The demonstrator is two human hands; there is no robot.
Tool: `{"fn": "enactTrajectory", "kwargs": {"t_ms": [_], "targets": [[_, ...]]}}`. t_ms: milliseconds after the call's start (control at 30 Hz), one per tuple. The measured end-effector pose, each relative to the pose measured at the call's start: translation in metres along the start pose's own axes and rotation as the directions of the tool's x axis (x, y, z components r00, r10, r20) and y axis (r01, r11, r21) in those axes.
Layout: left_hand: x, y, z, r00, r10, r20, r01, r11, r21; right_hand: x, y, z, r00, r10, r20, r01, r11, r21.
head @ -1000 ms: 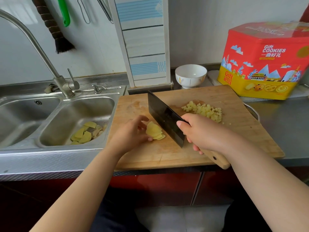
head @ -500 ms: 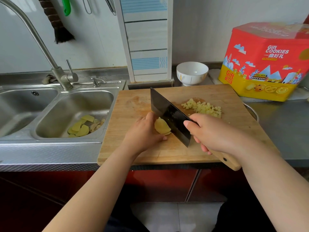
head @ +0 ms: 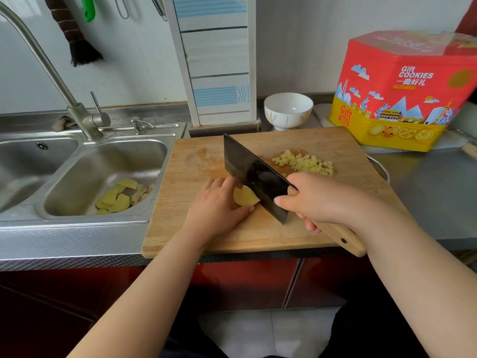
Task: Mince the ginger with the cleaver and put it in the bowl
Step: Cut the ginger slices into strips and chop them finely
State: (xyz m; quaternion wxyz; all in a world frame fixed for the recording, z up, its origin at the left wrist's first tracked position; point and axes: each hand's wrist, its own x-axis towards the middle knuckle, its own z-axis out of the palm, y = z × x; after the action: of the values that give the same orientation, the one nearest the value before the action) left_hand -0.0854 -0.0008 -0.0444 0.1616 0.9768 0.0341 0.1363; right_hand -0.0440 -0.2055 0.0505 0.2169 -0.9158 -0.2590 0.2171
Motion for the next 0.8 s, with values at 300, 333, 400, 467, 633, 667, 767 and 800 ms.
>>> {"fn": "enactTrajectory", "kwargs": {"t_ms": [300,333,400,467,633,667,767,800], "targets": [[0.008,-0.013,0.001,0.981,0.17,-0.091,-0.189,0.946,-0.264,0.005,-0.002,0.007,0.994,0.091,-0.055,-0.09,0.996,0.021],[0.009,-0.013,0.002,0.969,0.214,-0.124,-0.238,0.943,-0.232,0.005,-0.002,0.008,0.994,0.086,-0.062,-0.085,0.996,0.018],[0.011,-0.013,0.005,0.953,0.262,-0.153,-0.29,0.934,-0.209,0.004,-0.003,0.009,0.994,0.08,-0.074,-0.08,0.997,0.003],[0.013,-0.014,0.007,0.953,0.263,-0.15,-0.292,0.928,-0.232,0.003,-0.004,0.009,0.994,0.081,-0.074,-0.082,0.997,-0.003],[0.014,-0.014,0.008,0.953,0.263,-0.148,-0.294,0.919,-0.261,-0.002,-0.007,0.007,0.993,0.042,-0.114,-0.045,0.999,-0.02],[0.014,-0.014,0.008,0.954,0.263,-0.144,-0.293,0.918,-0.268,-0.003,-0.009,0.006,0.991,0.035,-0.127,-0.038,0.999,-0.028],[0.014,-0.015,0.008,0.958,0.256,-0.132,-0.284,0.917,-0.28,-0.006,-0.014,0.001,0.989,0.018,-0.145,-0.03,0.996,-0.084],[0.014,-0.015,0.008,0.959,0.253,-0.127,-0.279,0.917,-0.283,-0.007,-0.017,-0.002,0.989,0.011,-0.147,-0.025,0.995,-0.093]]}}
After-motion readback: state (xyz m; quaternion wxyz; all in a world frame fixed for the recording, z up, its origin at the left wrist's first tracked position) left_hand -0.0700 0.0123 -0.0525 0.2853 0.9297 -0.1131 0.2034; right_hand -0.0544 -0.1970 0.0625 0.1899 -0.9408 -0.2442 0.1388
